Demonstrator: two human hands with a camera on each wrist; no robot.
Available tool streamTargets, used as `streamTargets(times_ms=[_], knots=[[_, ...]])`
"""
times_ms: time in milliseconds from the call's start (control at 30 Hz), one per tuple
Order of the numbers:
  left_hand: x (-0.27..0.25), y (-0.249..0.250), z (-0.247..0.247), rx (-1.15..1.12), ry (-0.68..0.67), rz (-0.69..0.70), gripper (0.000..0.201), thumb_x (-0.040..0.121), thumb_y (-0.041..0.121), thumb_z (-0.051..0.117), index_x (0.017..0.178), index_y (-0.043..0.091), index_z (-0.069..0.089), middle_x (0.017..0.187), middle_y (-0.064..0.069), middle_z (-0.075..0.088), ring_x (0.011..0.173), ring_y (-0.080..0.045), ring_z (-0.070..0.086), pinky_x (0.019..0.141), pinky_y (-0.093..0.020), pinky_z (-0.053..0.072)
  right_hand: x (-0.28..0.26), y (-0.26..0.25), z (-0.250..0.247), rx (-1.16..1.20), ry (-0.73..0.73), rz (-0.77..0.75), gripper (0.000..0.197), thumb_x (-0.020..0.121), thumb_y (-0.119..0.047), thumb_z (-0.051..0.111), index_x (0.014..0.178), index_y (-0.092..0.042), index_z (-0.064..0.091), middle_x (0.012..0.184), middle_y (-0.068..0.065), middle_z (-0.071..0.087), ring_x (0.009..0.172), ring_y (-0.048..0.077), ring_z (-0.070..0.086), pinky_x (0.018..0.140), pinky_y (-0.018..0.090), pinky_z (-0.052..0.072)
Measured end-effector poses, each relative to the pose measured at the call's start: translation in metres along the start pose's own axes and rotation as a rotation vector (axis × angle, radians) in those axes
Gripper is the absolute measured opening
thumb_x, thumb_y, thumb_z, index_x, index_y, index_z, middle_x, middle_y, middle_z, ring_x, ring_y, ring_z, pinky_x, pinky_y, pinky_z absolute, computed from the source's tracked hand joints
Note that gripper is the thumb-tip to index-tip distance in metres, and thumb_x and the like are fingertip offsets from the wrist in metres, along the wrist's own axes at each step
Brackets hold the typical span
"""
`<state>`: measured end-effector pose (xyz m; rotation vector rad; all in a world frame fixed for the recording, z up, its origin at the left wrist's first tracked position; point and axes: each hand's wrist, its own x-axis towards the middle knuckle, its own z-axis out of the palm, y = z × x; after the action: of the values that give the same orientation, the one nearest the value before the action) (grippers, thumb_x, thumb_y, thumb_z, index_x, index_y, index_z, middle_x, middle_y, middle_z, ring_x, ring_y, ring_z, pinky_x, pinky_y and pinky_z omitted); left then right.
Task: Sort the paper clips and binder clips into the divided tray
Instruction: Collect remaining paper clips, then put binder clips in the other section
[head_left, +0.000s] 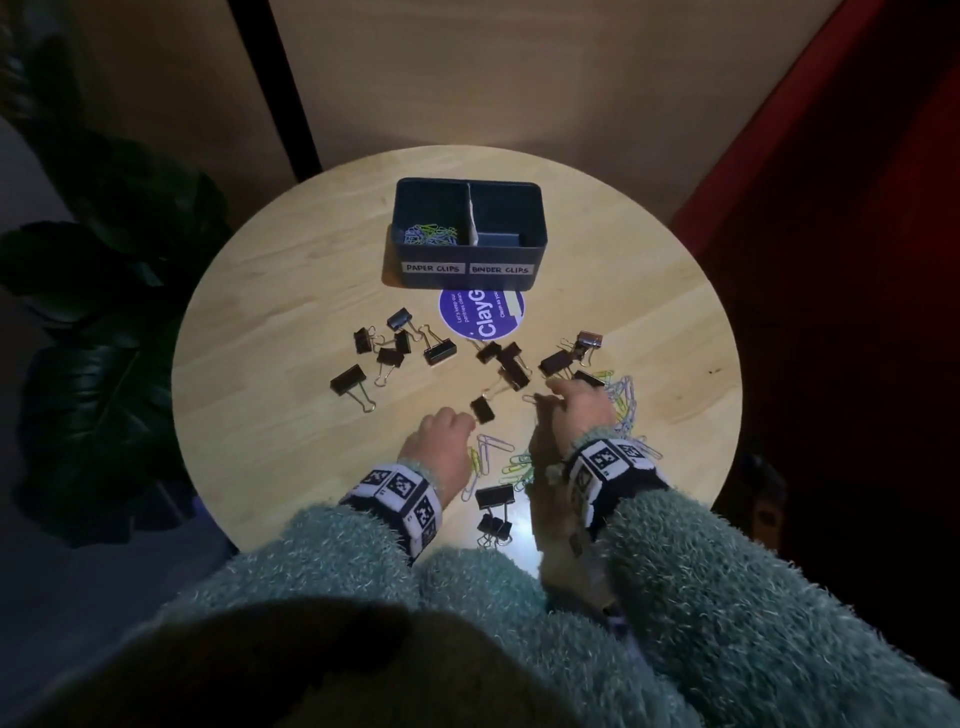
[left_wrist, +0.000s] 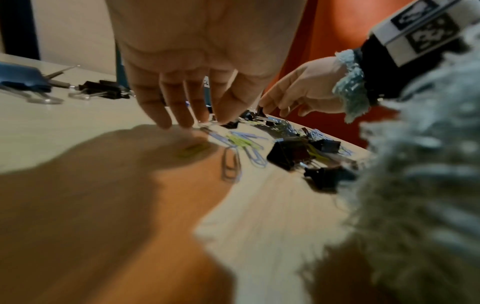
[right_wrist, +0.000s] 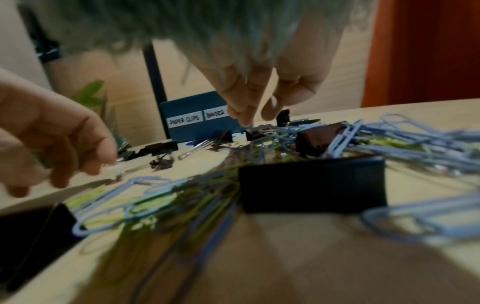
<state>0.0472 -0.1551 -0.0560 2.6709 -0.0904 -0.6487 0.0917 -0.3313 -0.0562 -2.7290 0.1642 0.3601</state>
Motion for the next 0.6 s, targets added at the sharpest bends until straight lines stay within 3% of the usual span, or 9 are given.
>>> streamTargets(times_ms=[67, 133, 233, 333, 467, 533, 600], knots=[[0.003, 0.009, 0.003, 0.088, 0.003, 0.145, 0.056, 0.093, 0.021, 0.05, 0.144, 0.023, 0.029, 0.148, 0.0, 0.031, 0.136, -0.02, 0.029, 0.113, -0.041, 0.029, -0.002, 0.008, -0.001, -0.006, 0.045, 0.052, 0.037, 0.093, -0.014, 0.051, 0.129, -0.023, 0.055, 0.137, 0.002, 0.051, 0.127, 0.025, 0.04, 0.107, 0.04, 0.032], [0.009, 0.016, 0.001, 0.257, -0.142, 0.221, 0.066, 0.095, 0.04, 0.045, 0.15, 0.026, 0.012, 0.159, 0.004, 0.009, 0.146, -0.022, 0.007, 0.118, -0.05, 0.012, -0.003, 0.015, 0.0, -0.059, 0.069, 0.074, 0.039, 0.091, -0.017, 0.052, 0.13, -0.023, 0.054, 0.138, 0.003, 0.049, 0.128, 0.027, 0.037, 0.106, 0.04, 0.031], [0.027, 0.01, -0.004, 0.399, -0.253, 0.149, 0.075, 0.093, 0.058, 0.031, 0.151, 0.023, -0.002, 0.159, 0.003, -0.009, 0.147, -0.025, -0.009, 0.117, -0.056, -0.002, -0.004, 0.024, 0.002, -0.091, 0.134, 0.118, 0.043, 0.092, -0.02, 0.052, 0.135, -0.024, 0.048, 0.144, 0.003, 0.041, 0.135, 0.028, 0.029, 0.108, 0.042, 0.027], [0.042, 0.003, -0.017, 0.377, -0.162, 0.059, 0.071, 0.095, 0.055, 0.029, 0.151, 0.02, 0.004, 0.159, -0.001, -0.005, 0.147, -0.027, -0.007, 0.116, -0.055, -0.003, -0.003, 0.033, 0.002, -0.116, 0.173, 0.157, 0.048, 0.093, -0.024, 0.05, 0.14, -0.022, 0.04, 0.15, 0.003, 0.034, 0.14, 0.029, 0.022, 0.11, 0.042, 0.023], [0.052, 0.021, -0.022, 0.315, -0.016, 0.158, 0.062, 0.097, 0.042, 0.038, 0.149, 0.019, 0.014, 0.16, -0.001, 0.004, 0.147, -0.024, 0.001, 0.119, -0.05, 0.001, 0.003, 0.039, 0.001, -0.123, 0.065, 0.252, 0.06, 0.096, -0.039, 0.04, 0.148, -0.015, 0.021, 0.157, 0.004, 0.017, 0.145, 0.03, 0.009, 0.115, 0.048, 0.016], [0.054, 0.037, -0.015, 0.284, -0.031, 0.23, 0.063, 0.096, 0.037, 0.042, 0.15, 0.021, 0.011, 0.16, 0.0, 0.002, 0.147, -0.022, 0.0, 0.12, -0.047, 0.002, 0.006, 0.039, 0.004, -0.125, -0.029, 0.285, 0.065, 0.097, -0.047, 0.032, 0.15, -0.013, 0.012, 0.159, 0.005, 0.008, 0.146, 0.031, 0.004, 0.116, 0.052, 0.012], [0.056, 0.049, -0.006, 0.269, -0.087, 0.254, 0.068, 0.096, 0.038, 0.042, 0.151, 0.024, 0.003, 0.16, 0.003, -0.006, 0.147, -0.021, -0.005, 0.119, -0.048, 0.0, 0.006, 0.035, 0.006, -0.154, -0.123, 0.221, 0.062, 0.098, -0.049, 0.026, 0.151, -0.02, 0.009, 0.16, 0.006, 0.002, 0.146, 0.033, 0.0, 0.116, 0.056, 0.009]])
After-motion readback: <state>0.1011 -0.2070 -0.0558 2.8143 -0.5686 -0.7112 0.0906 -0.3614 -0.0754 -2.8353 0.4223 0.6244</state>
